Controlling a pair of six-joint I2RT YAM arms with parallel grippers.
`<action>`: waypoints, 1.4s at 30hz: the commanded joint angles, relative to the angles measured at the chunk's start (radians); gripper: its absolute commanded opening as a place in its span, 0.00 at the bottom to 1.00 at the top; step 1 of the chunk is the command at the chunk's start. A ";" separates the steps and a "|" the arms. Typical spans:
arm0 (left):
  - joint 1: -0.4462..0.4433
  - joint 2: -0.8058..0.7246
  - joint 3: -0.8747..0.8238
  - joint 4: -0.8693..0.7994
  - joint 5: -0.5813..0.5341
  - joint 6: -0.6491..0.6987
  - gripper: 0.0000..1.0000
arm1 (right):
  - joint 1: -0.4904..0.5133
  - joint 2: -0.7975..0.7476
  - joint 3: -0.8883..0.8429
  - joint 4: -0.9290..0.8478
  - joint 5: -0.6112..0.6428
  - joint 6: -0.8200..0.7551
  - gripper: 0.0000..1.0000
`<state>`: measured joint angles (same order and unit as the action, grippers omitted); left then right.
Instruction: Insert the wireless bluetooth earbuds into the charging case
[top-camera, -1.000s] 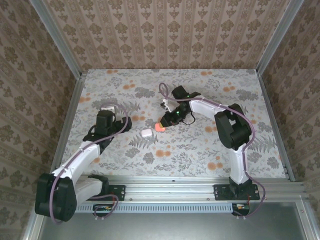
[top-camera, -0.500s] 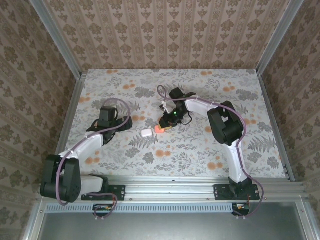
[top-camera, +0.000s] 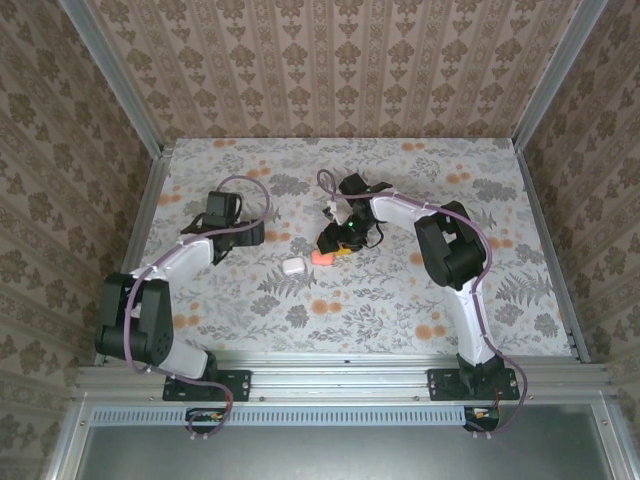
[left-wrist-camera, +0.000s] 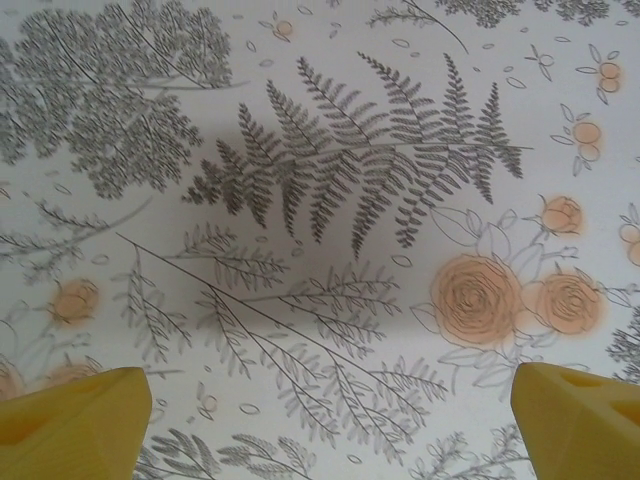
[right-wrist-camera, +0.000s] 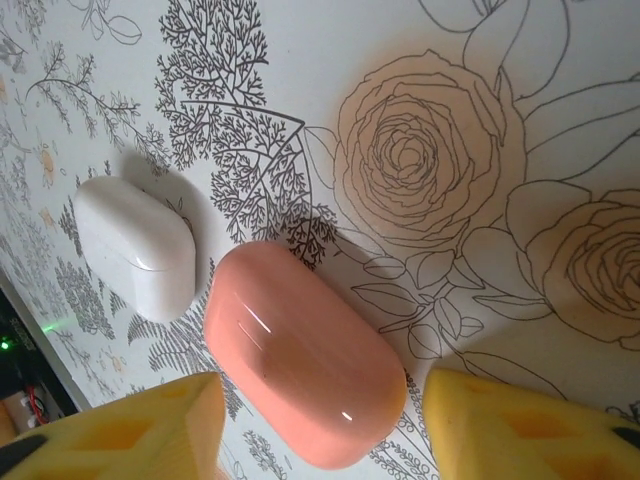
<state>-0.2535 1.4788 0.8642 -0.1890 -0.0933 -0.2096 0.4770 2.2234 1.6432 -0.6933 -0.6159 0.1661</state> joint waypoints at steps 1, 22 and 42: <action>0.007 0.006 0.040 -0.038 -0.067 0.075 0.94 | -0.020 -0.049 -0.016 -0.030 0.116 0.018 0.62; 0.204 -0.245 -0.295 0.401 -0.151 0.122 1.00 | -0.250 -0.706 -0.673 0.615 0.685 0.060 1.00; 0.242 -0.214 -0.539 0.880 -0.073 0.189 1.00 | -0.316 -0.977 -1.193 1.222 0.936 -0.157 1.00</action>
<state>-0.0177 1.2522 0.3481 0.5945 -0.1871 -0.0475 0.1772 1.2625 0.4950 0.4118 0.2665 0.0422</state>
